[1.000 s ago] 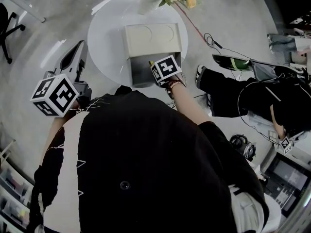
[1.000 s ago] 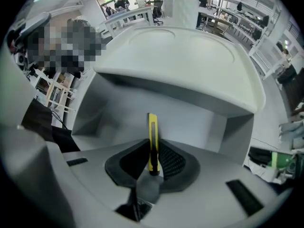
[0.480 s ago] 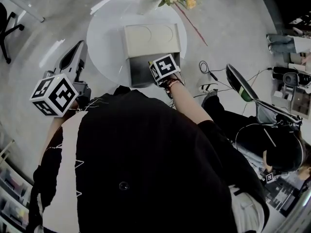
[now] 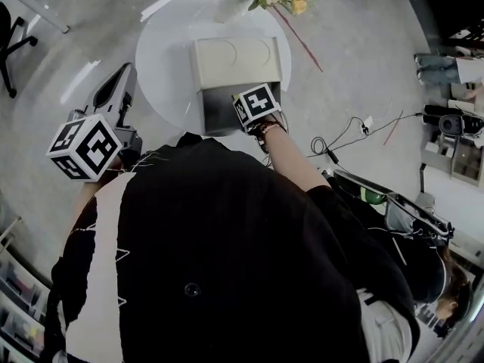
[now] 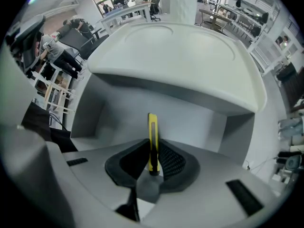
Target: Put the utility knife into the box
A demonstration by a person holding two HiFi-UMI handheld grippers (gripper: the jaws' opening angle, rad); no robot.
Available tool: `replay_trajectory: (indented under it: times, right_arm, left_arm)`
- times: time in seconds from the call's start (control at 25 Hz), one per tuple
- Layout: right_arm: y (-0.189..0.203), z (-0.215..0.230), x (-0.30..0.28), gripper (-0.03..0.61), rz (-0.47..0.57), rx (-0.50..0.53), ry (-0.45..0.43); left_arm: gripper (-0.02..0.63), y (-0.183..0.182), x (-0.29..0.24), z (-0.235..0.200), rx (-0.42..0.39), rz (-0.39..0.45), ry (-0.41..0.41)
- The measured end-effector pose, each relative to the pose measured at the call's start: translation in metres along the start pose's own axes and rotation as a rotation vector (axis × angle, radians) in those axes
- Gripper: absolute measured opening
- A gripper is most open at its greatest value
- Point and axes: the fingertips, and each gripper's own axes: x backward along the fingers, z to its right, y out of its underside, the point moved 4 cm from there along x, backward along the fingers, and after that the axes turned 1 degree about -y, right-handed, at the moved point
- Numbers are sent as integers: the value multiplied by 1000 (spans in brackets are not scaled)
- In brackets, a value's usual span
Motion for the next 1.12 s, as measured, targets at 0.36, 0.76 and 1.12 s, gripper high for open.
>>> replay_trajectory:
  times: [0.36, 0.76, 1.12]
  right_arm:
    - [0, 1, 0, 63, 10, -13, -3]
    - [1, 3, 0, 66, 14, -24, -15]
    - [0, 3, 1, 70, 30, -43, -5]
  left_arm:
    - [12, 2, 3, -2, 11, 2, -4]
    - [12, 1, 8, -5, 14, 14, -14]
    - [12, 2, 12, -10, 24, 16, -22]
